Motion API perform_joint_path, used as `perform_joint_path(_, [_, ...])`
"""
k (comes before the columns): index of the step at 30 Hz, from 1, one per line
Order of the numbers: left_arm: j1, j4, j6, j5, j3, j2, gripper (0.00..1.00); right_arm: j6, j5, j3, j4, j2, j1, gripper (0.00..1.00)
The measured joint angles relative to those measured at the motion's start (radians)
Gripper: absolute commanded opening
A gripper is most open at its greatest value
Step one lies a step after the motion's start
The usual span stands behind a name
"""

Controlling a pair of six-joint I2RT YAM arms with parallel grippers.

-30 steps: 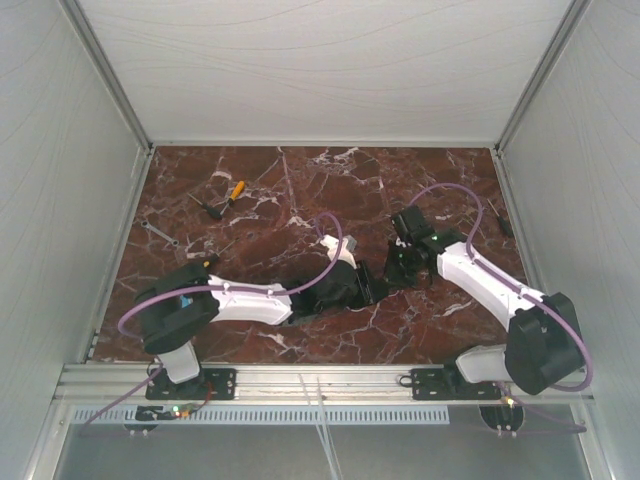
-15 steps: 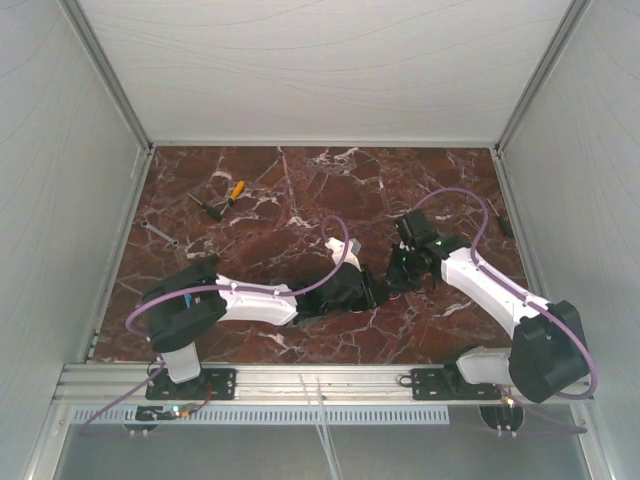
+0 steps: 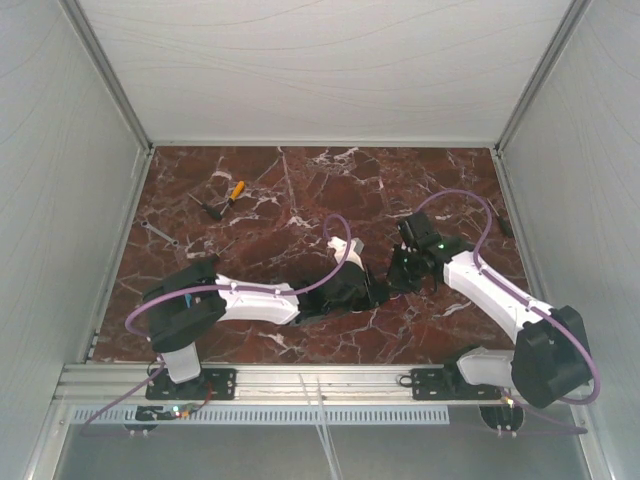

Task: Zip-tie the wires
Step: Tie the cable at the center of the board.

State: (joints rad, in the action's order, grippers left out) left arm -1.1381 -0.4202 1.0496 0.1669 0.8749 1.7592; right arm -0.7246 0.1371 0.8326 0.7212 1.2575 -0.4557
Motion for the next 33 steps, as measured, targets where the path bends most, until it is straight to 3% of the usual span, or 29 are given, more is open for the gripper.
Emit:
perform_joint_path(1, [-0.001,0.007,-0.001,-0.001,0.006,0.001,0.00,0.000,0.000,-0.003,-0.002,-0.003,0.000,0.00])
perform_joint_path(17, [-0.002,0.051,-0.005,-0.025,0.033,0.013,0.00,0.000,-0.026,-0.018,-0.003,-0.022,0.000,0.00])
perform_joint_path(33, [-0.037,-0.042,0.034,-0.051,-0.098,-0.035,0.00,-0.008,0.014,0.011,0.055,0.054,-0.013,0.00])
